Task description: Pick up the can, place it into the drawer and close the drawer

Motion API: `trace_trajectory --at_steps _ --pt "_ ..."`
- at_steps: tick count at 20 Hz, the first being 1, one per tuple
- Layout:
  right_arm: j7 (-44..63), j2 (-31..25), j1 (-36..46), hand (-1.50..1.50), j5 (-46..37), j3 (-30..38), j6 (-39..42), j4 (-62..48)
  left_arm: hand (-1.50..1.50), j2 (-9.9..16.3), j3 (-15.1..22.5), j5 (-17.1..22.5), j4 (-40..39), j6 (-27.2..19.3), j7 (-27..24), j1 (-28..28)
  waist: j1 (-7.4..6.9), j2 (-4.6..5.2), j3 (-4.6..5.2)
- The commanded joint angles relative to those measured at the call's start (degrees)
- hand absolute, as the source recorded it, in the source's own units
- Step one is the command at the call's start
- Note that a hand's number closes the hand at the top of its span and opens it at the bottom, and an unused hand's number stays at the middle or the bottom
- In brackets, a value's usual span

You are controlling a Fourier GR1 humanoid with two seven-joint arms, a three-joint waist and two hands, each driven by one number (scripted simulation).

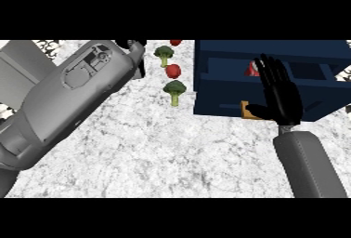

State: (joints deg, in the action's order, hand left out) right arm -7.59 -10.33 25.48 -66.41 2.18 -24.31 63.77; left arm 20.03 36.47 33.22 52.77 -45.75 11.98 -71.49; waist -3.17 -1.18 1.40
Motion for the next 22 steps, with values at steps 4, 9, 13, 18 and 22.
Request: trace_trajectory --at_steps 4,9,13,18,22 --pt "2.6 3.96 7.65 -1.5 -2.85 2.63 -8.91 -14.3 -1.5 2.85 1.85 -1.78 8.67 -2.14 3.43 6.34 -0.99 1.23 -1.48" --pt "0.75 2.01 16.76 -1.5 -2.86 5.99 -13.44 -27.29 -1.5 9.06 -0.11 -2.17 14.56 0.69 4.62 9.89 -1.2 1.61 -1.5" --pt "1.96 0.95 23.97 -1.5 -3.01 8.24 -15.48 -34.04 -1.5 7.55 -0.43 -2.35 16.21 0.74 3.62 13.09 -1.56 2.24 -1.5" --pt "2.3 0.28 30.03 -1.5 -3.62 9.44 -17.23 -40.39 -1.5 11.23 -1.29 -3.03 20.92 1.79 5.13 15.93 -1.75 2.2 -1.49" --pt "3.23 -0.63 33.46 -1.5 -4.26 10.53 -19.16 -44.85 -1.5 11.13 -0.99 -3.75 22.48 1.98 3.78 19.38 -2.64 2.76 -1.5"
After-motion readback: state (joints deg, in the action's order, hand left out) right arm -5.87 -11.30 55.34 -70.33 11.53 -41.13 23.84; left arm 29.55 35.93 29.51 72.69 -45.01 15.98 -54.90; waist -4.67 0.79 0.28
